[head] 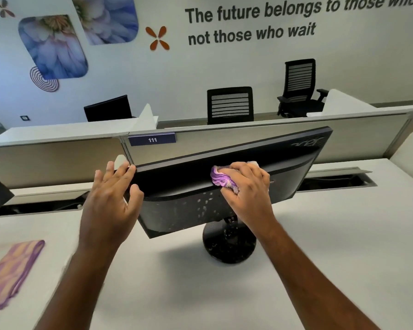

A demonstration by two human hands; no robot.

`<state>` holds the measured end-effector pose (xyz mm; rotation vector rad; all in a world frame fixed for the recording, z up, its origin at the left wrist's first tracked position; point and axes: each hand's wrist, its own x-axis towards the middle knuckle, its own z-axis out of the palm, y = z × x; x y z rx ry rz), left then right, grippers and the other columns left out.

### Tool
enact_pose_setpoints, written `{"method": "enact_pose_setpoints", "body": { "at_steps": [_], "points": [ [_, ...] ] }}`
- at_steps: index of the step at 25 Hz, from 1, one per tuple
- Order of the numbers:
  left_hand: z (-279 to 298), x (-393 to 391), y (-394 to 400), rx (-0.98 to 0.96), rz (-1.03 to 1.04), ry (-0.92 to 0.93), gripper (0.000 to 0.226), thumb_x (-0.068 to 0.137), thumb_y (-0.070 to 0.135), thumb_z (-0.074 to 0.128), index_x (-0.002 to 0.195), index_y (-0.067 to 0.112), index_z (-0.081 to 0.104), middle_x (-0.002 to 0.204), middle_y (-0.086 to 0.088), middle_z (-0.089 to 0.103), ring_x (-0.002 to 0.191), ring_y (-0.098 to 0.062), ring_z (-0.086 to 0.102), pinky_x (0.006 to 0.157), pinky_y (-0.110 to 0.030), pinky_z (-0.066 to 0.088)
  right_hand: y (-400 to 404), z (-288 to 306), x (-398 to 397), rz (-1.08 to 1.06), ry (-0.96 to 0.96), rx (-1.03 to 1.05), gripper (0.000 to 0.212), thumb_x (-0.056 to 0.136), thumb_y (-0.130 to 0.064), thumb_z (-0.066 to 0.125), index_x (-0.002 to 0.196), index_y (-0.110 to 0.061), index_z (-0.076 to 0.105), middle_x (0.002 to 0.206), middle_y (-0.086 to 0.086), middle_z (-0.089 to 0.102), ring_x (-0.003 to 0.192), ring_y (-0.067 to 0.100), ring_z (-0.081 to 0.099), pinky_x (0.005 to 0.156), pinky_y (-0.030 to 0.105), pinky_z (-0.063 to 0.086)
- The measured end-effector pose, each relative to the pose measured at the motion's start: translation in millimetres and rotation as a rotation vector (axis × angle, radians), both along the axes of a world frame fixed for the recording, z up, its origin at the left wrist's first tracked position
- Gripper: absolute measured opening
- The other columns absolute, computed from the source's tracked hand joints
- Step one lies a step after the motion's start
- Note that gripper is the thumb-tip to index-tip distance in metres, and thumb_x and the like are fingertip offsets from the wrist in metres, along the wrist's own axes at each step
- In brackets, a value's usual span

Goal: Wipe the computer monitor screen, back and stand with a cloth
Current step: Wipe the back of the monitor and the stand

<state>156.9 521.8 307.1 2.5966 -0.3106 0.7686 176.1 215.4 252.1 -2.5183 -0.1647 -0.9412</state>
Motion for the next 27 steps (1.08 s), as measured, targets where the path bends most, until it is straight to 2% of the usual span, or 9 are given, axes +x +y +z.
{"method": "enact_pose_setpoints", "body": {
  "at_steps": [5,10,14,17,19,21,24,27],
  "points": [
    [6,5,-47,0.114,0.004,0.021,0.067,0.098,0.041,0.031,0.151,0.006,0.053,0.158,-0.01,0.048,0.157,-0.028,0.03,0.132,-0.043,0.01,-62,-8,1,-0.081,-0.017,0.037,0.042,0.087,-0.043,0.054,0.125,-0.032,0.068,0.126,-0.01,0.057,0.124,0.018,0.049,0.105,0.035,0.027],
    [7,12,-110,0.164,-0.084,0.04,0.067,0.099,0.041,0.031,0.155,0.008,0.048,0.161,-0.008,0.044,0.158,-0.026,0.026,0.13,-0.04,0.013,-126,-22,2,-0.158,-0.046,0.157,0.042,0.089,-0.031,0.06,0.131,-0.024,0.066,0.13,-0.001,0.057,0.129,0.024,0.048,0.108,0.043,0.037],
    [9,21,-148,0.201,-0.117,0.069,0.068,0.099,0.043,0.03,0.158,0.01,0.042,0.164,-0.007,0.04,0.158,-0.023,0.024,0.131,-0.039,0.012,-164,-20,8,-0.15,-0.064,0.226,0.044,0.094,-0.022,0.063,0.138,-0.02,0.063,0.132,0.001,0.057,0.128,0.022,0.048,0.104,0.04,0.046],
    [11,27,-191,0.24,-0.174,0.094,0.069,0.099,0.045,0.029,0.16,0.013,0.039,0.165,-0.005,0.037,0.159,-0.021,0.021,0.131,-0.039,0.011,-194,-22,7,-0.131,-0.097,0.243,0.046,0.096,-0.022,0.055,0.141,-0.017,0.059,0.136,0.001,0.056,0.129,0.019,0.049,0.105,0.036,0.048],
    [13,34,-218,0.267,-0.206,0.094,0.07,0.1,0.046,0.028,0.16,0.014,0.038,0.166,-0.005,0.036,0.159,-0.021,0.021,0.131,-0.039,0.011,-211,-25,8,-0.101,-0.115,0.351,0.044,0.098,-0.016,0.054,0.142,-0.015,0.058,0.136,0.001,0.055,0.126,0.017,0.053,0.105,0.034,0.05],
    [14,39,-244,0.292,-0.226,0.093,0.07,0.1,0.046,0.027,0.161,0.013,0.036,0.166,-0.005,0.035,0.159,-0.021,0.02,0.132,-0.039,0.01,-221,-26,10,-0.068,-0.115,0.467,0.043,0.1,-0.008,0.055,0.142,-0.012,0.057,0.137,0.002,0.054,0.12,0.018,0.06,0.098,0.034,0.057],
    [16,49,-279,0.302,-0.248,0.118,0.069,0.101,0.044,0.027,0.163,0.014,0.032,0.169,-0.004,0.031,0.16,-0.023,0.017,0.131,-0.037,0.006,-232,-29,15,-0.05,-0.09,0.603,0.039,0.102,-0.007,0.055,0.141,-0.009,0.056,0.132,0.006,0.056,0.107,0.021,0.067,0.085,0.018,0.059],
    [13,54,-302,0.34,-0.251,0.093,0.069,0.1,0.044,0.028,0.163,0.014,0.032,0.169,-0.004,0.031,0.16,-0.024,0.017,0.132,-0.042,0.006,-237,-32,20,-0.038,-0.073,0.71,0.039,0.103,-0.008,0.055,0.142,-0.007,0.055,0.128,0.007,0.058,0.106,0.015,0.068,0.087,0.02,0.058]
  ]
}}
